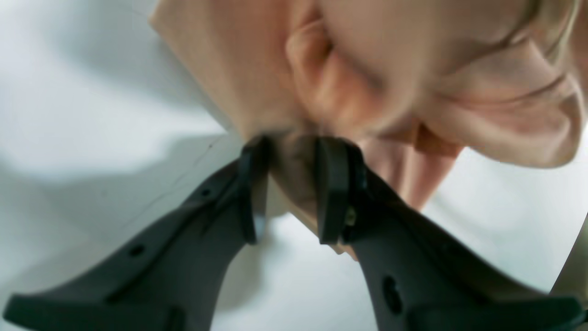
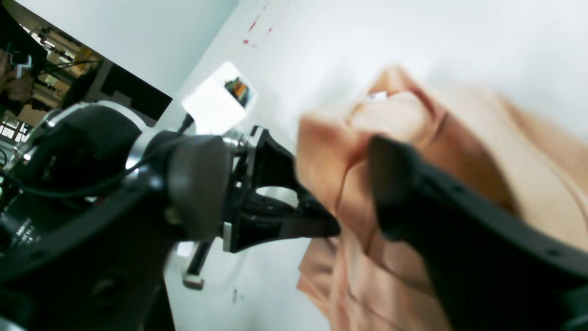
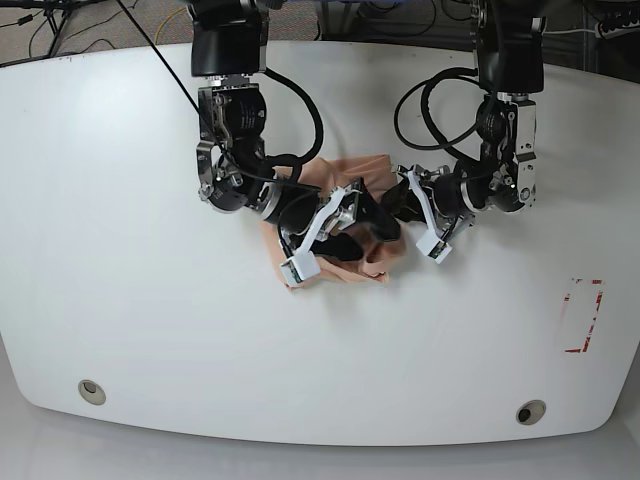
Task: Layout the t-shirt on the table in an organized manner, then fold the t-shirt properly
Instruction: 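Press the bundled shirt together, then open and lift the left gripper away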
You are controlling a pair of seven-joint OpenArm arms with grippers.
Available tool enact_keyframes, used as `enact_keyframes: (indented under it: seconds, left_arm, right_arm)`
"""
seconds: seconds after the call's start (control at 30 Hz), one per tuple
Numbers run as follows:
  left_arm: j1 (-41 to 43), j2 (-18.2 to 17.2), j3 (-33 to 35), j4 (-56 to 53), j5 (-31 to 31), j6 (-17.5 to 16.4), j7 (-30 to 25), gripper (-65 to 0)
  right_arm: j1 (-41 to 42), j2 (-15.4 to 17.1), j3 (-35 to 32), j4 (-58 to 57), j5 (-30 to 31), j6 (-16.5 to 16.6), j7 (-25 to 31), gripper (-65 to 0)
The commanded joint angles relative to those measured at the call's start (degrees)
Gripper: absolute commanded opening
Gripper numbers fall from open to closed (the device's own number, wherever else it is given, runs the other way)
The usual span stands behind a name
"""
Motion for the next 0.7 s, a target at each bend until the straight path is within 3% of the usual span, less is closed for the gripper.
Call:
enact_keyframes:
  seconds: [0.0,0.17,0.37,0.57,0.67]
  left_arm:
    - [-1.1,-0.2,-0.1,1.0,-0.5,-0.3,-0.6,-49.0]
    - [-1.7,-0.2,-0.4,1.2,-0.8,-0.3,-0.6,-49.0]
    - [-2.7,-0.2,-1.9,1.2,-1.1,-0.3,-0.6,-49.0]
    - [-3.5,-0.4,-5.0,1.2,-5.3,-0.3,-0.4,-49.0]
    - [-3.7,-2.4,-5.6,1.3,-8.6,-0.3,-0.3,-49.0]
  right_arm:
    - [1.3,-0.3,-0.2,1.2,1.7,0.5,1.4,-16.0]
    - [1.8,-0.1,-0.1,2.6,1.7,0.5,1.2,-17.9]
    - [1.3,3.5,-0.2,8.7,2.1,0.5,0.2,-18.5]
    - [0.9,6.8,-0.1,14.0,1.7,0.5,-0.7,-18.5]
    - [0.0,8.3,-0.1,14.2,1.7,0.5,-0.8,-18.5]
